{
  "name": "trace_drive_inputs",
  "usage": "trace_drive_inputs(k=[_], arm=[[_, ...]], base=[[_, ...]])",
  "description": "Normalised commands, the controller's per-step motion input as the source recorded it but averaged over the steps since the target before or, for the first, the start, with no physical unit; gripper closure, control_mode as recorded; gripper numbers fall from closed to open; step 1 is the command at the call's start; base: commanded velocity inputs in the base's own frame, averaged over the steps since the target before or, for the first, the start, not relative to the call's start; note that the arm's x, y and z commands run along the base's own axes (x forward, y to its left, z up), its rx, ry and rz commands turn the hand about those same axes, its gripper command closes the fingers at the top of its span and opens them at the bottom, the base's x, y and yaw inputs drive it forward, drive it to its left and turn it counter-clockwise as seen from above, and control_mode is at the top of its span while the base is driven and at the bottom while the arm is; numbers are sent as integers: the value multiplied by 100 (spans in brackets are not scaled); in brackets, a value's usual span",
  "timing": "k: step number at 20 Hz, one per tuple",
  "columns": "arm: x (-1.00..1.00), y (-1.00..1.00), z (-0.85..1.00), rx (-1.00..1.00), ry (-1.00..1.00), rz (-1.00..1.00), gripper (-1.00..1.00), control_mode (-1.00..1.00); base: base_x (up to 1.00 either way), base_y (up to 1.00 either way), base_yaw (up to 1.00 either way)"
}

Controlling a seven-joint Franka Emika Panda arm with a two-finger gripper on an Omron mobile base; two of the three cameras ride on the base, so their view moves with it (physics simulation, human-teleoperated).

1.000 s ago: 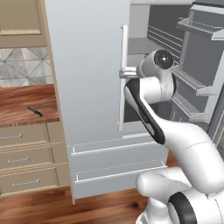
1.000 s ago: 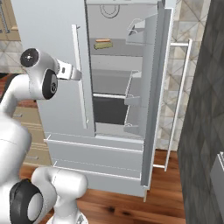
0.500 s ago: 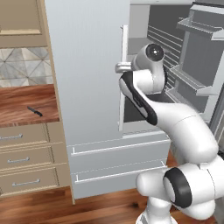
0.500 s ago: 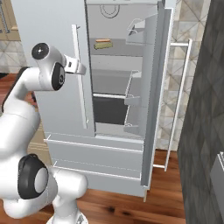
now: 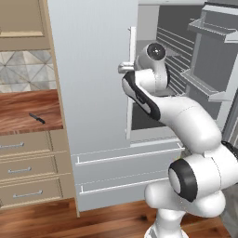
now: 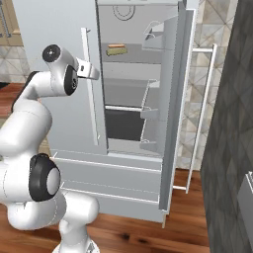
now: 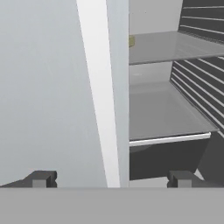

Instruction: Retrieve the butter from the fridge and place it on a plate on the dining table. Then retrieve the butter knife by the fridge and place it near the plate.

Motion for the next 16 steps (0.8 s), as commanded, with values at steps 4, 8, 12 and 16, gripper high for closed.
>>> trace_drive_inputs(k=[4,8,12,16], arm=[[36,0,0,0,0,0,-100,-100],[35,0,0,-2,0,0,-100,-100],[30,0,0,-4,0,0,-100,-100],[29,0,-2,-4,0,0,-100,-100]], base=[[0,0,0],[0,0,0],[0,0,0],[0,0,0]])
